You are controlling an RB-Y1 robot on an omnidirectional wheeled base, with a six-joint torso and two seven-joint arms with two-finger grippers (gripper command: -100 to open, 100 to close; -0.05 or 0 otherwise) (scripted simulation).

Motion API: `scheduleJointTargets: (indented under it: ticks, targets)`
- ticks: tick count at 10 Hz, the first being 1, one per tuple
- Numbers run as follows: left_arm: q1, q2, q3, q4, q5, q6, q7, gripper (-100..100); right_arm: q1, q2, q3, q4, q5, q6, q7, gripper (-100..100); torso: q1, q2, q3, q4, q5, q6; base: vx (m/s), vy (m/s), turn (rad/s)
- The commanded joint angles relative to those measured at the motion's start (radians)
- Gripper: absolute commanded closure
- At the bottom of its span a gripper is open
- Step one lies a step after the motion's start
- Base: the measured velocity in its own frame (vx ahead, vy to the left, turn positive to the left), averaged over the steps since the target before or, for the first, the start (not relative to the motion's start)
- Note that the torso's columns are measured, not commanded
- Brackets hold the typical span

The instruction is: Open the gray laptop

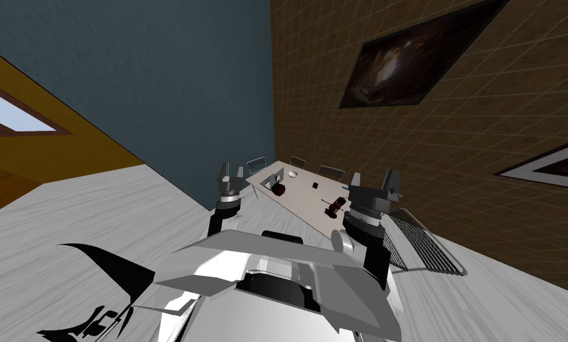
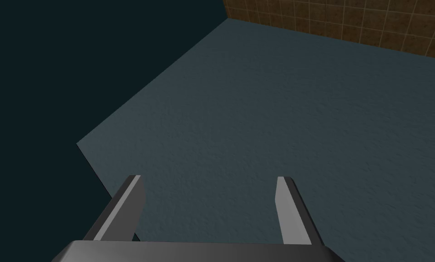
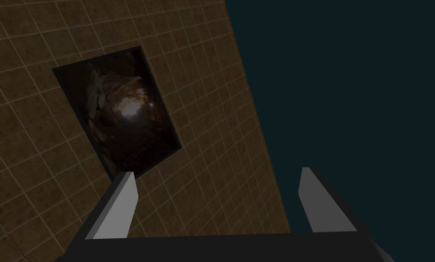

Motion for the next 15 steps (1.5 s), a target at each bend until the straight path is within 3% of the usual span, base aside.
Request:
scheduleJointTargets:
  ticks: [1,9,10,12,15]
  targets:
    - [0.0,0.0,0.0,0.0,0.0,0.0,0.0,0,0.0,0.0,0.0,0.0,0.0,0.0,0.0,0,0.0,0.04,-0.082,0.041,0.0,0.0,0.0,0.0,0.0]
    - [0.0,0.0,0.0,0.0,0.0,0.0,0.0,0,0.0,0.0,0.0,0.0,0.0,0.0,0.0,0,0.0,0.618,-1.234,0.617,0.0,0.0,0.0,0.0,0.0]
    - [-0.012,0.043,0.004,0.015,0.004,0.015,0.004,-100,0.0,0.0,0.0,0.0,0.0,0.0,0.0,0,0.0,0.691,-1.382,0.691,0.0,0.0,0.014,0.006,-0.035]
    - [-0.041,0.087,0.012,0.051,0.015,0.049,0.015,-100,0.0,0.0,0.0,0.0,0.0,0.0,0.0,0,0.001,0.734,-1.471,0.734,0.0,0.0,0.02,0.016,-0.048]
    - [-0.081,0.111,0.024,0.101,0.029,0.097,0.029,-100,0.0,0.0,0.0,0.0,0.0,0.0,0.0,0,0.0,0.737,-1.476,0.738,0.0,0.0,0.032,0.024,-0.051]
